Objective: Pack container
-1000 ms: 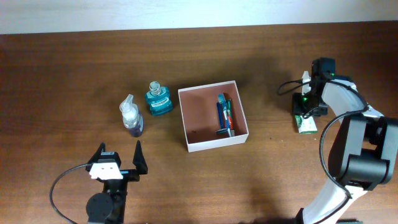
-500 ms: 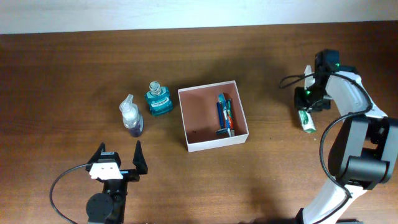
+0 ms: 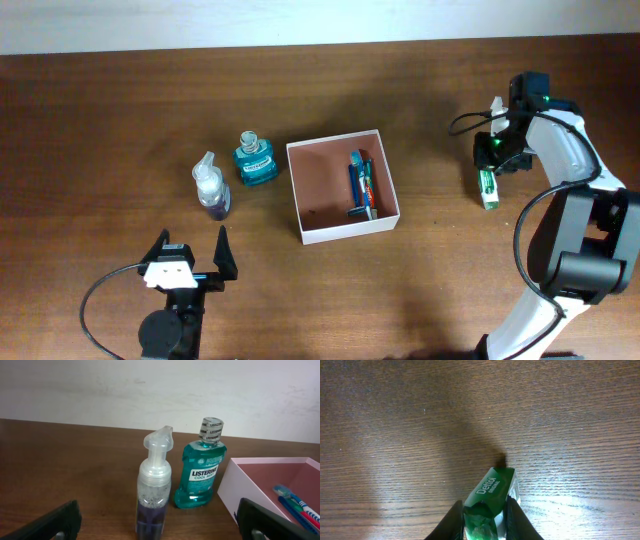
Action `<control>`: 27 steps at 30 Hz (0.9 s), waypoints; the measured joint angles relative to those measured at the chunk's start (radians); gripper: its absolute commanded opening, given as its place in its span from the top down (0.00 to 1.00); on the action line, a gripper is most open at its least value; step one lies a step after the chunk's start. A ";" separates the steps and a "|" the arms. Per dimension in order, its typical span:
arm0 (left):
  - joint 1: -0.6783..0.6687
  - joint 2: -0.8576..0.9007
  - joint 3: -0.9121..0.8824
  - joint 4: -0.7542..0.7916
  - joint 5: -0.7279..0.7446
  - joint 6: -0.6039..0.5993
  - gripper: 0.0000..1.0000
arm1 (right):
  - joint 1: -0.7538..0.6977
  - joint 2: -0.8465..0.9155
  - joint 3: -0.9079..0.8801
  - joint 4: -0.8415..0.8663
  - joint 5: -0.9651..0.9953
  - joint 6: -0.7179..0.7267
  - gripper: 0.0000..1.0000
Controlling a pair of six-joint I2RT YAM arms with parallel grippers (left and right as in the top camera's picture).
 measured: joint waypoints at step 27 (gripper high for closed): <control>0.000 0.000 0.000 0.000 0.000 0.000 0.01 | -0.027 0.000 0.008 -0.050 0.072 0.026 0.95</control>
